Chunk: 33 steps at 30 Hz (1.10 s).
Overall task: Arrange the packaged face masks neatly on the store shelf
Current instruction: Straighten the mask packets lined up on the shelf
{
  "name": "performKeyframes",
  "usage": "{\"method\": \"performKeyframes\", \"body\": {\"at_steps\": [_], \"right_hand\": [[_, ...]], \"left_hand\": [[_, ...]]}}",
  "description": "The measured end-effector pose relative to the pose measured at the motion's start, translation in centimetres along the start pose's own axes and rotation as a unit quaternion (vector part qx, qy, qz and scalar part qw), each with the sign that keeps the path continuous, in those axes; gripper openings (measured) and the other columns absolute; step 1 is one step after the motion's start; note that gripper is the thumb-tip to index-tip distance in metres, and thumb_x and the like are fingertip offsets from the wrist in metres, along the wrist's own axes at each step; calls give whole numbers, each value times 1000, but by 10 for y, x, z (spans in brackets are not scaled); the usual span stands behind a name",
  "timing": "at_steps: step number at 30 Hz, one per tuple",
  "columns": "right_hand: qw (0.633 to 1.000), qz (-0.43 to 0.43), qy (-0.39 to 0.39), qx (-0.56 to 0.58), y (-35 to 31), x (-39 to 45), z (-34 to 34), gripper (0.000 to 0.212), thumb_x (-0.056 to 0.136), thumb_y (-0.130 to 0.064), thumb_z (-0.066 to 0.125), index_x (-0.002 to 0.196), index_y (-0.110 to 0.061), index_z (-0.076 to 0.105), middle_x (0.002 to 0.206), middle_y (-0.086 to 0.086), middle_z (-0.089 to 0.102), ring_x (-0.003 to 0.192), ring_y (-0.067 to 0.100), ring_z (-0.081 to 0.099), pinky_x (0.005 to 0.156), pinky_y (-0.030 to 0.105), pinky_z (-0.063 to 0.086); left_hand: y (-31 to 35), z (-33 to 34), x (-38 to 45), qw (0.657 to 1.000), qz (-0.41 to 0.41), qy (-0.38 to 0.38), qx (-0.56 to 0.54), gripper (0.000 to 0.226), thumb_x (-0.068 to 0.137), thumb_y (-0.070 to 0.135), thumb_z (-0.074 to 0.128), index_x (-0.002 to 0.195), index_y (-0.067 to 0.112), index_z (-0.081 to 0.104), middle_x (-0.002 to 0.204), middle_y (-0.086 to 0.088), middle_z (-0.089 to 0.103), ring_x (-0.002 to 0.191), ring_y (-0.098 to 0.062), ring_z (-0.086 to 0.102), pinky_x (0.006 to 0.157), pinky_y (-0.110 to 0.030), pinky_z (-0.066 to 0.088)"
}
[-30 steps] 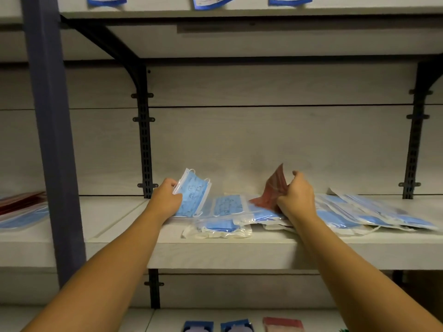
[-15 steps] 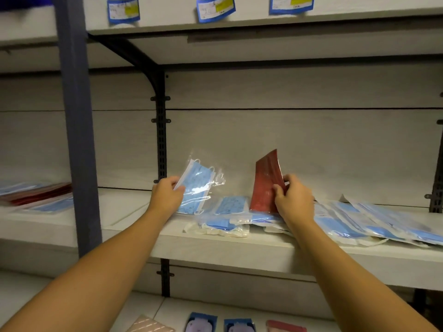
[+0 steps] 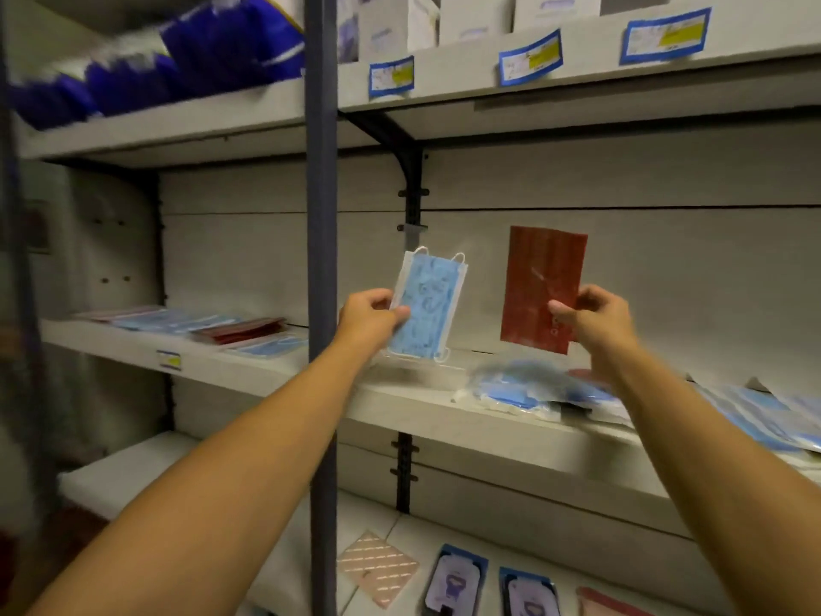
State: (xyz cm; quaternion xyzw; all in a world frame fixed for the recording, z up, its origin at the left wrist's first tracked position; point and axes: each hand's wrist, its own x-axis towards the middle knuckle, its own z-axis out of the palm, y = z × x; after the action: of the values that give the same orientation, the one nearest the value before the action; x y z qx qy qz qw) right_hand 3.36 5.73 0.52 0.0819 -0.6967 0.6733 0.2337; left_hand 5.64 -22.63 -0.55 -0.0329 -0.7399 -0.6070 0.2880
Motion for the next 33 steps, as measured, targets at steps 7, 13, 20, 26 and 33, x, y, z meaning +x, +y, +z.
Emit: {"method": "performKeyframes", "body": {"at_steps": [7,13,20,26,33], "right_hand": [[997,-10,-78,5,-31,-43,82,19,89,2,71,102,-11,66,87,2,68,76,15,65,60,24,50],[991,6,-131,-7,-35,-93,150,14,85,-2,75,87,-13,66,90,4,70,84,19,68,69,31,53],[991,3,-134,-24,-44,-130,219,9,89,-9,72,93,-13,65,99,3,70,93,20,68,78,35,55],[993,2,-111,-37,-50,-150,270,10,88,-10,74,92,-13,66,102,4,71,99,24,68,90,43,57],[991,-10,-101,-85,-48,-150,307,14,90,-18,74,102,-15,66,106,2,69,100,22,65,79,36,53]], "left_hand": [[-2,-84,-22,1000,0,5,-1,21,87,10,75,107,15,69,103,-1,73,93,-16,72,71,-30,62],[-17,-173,-32,999,-29,40,-17,11,87,3,73,90,13,70,99,-6,75,88,-20,74,67,-28,60],[-25,-271,-45,994,-76,76,-26,10,94,4,64,93,12,68,106,-5,72,98,-24,70,81,-39,62],[-37,-329,-47,989,-100,107,-29,8,96,4,63,97,11,68,112,-6,70,100,-25,70,78,-40,62],[-47,-361,-36,987,-98,120,-39,11,95,0,63,93,11,65,101,-4,69,85,-19,69,69,-35,62]]}}
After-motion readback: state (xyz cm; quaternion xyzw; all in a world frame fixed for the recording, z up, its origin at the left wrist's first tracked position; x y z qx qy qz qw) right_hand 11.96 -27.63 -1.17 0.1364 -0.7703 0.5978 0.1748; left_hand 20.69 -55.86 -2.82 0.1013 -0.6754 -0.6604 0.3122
